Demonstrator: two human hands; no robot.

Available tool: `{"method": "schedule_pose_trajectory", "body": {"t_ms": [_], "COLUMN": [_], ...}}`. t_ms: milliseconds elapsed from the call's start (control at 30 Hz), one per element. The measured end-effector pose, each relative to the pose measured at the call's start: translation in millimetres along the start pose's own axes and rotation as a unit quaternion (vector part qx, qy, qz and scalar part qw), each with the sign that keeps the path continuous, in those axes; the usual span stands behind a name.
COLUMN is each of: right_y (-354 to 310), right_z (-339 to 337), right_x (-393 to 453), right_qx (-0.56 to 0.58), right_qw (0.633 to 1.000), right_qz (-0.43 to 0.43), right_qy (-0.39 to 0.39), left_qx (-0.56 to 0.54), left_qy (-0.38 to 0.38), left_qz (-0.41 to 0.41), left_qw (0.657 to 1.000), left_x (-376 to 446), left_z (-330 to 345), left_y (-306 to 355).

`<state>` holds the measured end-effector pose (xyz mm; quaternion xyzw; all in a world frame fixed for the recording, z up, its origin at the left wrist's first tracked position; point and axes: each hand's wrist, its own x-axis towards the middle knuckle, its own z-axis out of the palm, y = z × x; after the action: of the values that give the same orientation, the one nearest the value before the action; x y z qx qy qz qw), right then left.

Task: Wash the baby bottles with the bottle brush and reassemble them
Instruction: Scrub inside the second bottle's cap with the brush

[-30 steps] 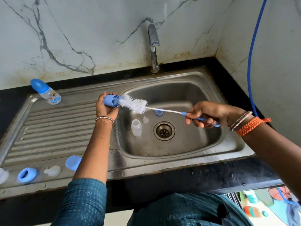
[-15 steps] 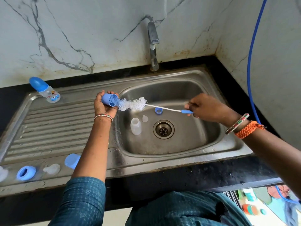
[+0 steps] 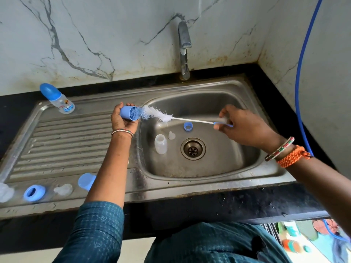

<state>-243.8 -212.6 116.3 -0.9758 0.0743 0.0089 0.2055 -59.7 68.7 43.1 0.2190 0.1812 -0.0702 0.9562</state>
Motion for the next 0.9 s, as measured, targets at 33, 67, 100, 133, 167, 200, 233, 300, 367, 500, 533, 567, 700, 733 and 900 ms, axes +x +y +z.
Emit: {"method": "schedule_pose_trajectory", "body": {"t_ms": [33,67,100,133,167,200,233,300,367,500,533,567,700,733,900], "right_y": [-2,-3,-4,-4,-3,-3,-2,-1,0,-3,-5,-6,-4,-5,-9], "right_z": [0,-1,-2,-4,-6,-8,-9,-11,-11,-9,-9,-8,-9,-9,-4], "right_x": [-2,-2,-2,0,2,4,5,6,6,0,-1,-2,4,4,1], "right_qx": [0.014,0.022,0.018,0.005,0.003,0.011,0.033,0.056,0.045,0.032,0.029,0.022,0.059,0.108,-0.037], "right_qw": [1.000,0.999,0.998,0.998,0.998,0.999,0.999,0.997,0.998,0.999,0.998,0.996,0.997,0.989,0.999], "right_qz": [-0.009,-0.016,-0.021,-0.016,-0.004,0.013,0.031,0.050,0.037,-0.016,-0.019,-0.020,0.033,0.047,0.003], "right_qy": [0.012,0.028,0.053,0.067,0.063,0.043,0.017,-0.012,-0.004,0.039,0.060,0.083,-0.035,-0.087,0.028], "left_qx": [0.001,0.003,0.006,0.011,0.015,0.015,0.012,-0.001,-0.001,-0.003,-0.005,-0.001,0.028,0.032,0.156], "left_qy": [0.005,0.007,0.007,0.001,-0.007,-0.014,-0.020,-0.025,-0.021,-0.007,-0.005,-0.007,-0.021,-0.021,0.050], "left_qz": [0.000,0.001,0.001,0.001,0.001,0.001,0.000,-0.008,-0.013,-0.005,-0.003,-0.002,-0.003,-0.002,-0.047], "left_qw": [1.000,1.000,1.000,1.000,1.000,1.000,1.000,1.000,1.000,1.000,1.000,1.000,0.999,0.999,0.985], "left_x": [1,1,0,-1,-2,-3,-2,-1,2,4,4,3,0,1,16], "left_z": [-1,-1,-1,-1,0,1,1,1,1,0,0,1,5,5,-4], "left_y": [0,0,0,0,-1,-1,-1,-1,-2,-2,-1,-1,-4,-4,2]}}
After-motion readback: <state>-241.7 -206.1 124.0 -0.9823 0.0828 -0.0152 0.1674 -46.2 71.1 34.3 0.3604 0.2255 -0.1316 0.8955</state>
